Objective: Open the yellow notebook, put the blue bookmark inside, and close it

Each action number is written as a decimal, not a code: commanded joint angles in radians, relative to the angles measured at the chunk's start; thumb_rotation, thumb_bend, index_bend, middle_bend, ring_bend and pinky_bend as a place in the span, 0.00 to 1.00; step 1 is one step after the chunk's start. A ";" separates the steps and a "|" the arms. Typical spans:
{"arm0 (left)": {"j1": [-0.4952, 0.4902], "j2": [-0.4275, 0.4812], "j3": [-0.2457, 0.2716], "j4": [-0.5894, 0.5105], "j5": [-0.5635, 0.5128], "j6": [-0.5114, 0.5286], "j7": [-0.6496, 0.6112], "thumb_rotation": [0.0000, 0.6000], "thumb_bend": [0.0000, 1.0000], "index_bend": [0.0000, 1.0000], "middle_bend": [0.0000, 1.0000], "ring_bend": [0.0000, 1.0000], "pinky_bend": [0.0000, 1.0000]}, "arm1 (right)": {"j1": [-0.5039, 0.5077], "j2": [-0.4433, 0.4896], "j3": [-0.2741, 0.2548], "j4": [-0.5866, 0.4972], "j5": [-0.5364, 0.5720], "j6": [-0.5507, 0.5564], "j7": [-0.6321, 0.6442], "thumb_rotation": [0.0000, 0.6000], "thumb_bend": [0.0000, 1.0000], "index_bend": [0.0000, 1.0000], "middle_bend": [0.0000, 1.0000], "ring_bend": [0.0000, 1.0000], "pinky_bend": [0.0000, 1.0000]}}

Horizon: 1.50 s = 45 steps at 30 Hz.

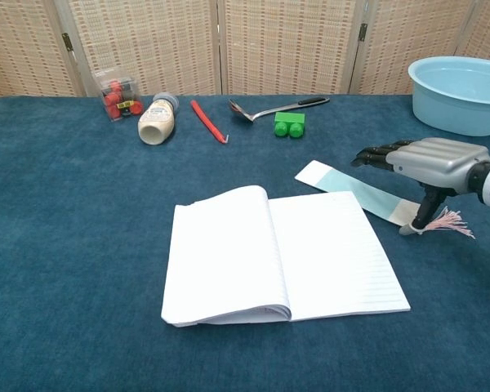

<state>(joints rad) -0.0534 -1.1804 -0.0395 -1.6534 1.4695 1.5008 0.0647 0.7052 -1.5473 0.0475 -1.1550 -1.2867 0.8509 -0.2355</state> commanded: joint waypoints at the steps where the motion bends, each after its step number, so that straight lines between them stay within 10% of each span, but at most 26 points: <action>1: 0.000 0.001 -0.001 0.001 -0.002 0.000 0.001 1.00 0.07 0.15 0.04 0.04 0.15 | -0.004 0.009 0.009 0.017 0.010 -0.002 0.003 1.00 0.00 0.00 0.00 0.00 0.00; 15: 0.003 0.005 -0.005 -0.005 -0.015 0.003 0.023 1.00 0.07 0.15 0.04 0.04 0.15 | 0.010 0.045 0.060 0.145 0.087 -0.053 -0.045 1.00 0.03 0.00 0.00 0.00 0.00; 27: 0.004 0.005 -0.002 -0.005 -0.012 0.002 0.023 1.00 0.07 0.15 0.04 0.04 0.15 | 0.003 0.103 0.080 -0.073 0.110 -0.069 0.011 1.00 0.14 0.00 0.02 0.00 0.00; 45: 0.013 0.010 0.003 0.003 -0.014 0.006 0.011 1.00 0.07 0.15 0.04 0.04 0.15 | 0.098 -0.051 0.116 0.060 0.224 -0.148 -0.063 1.00 0.14 0.02 0.02 0.00 0.00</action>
<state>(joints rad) -0.0398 -1.1707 -0.0362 -1.6506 1.4561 1.5070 0.0757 0.7968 -1.5905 0.1626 -1.1034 -1.0696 0.7097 -0.2928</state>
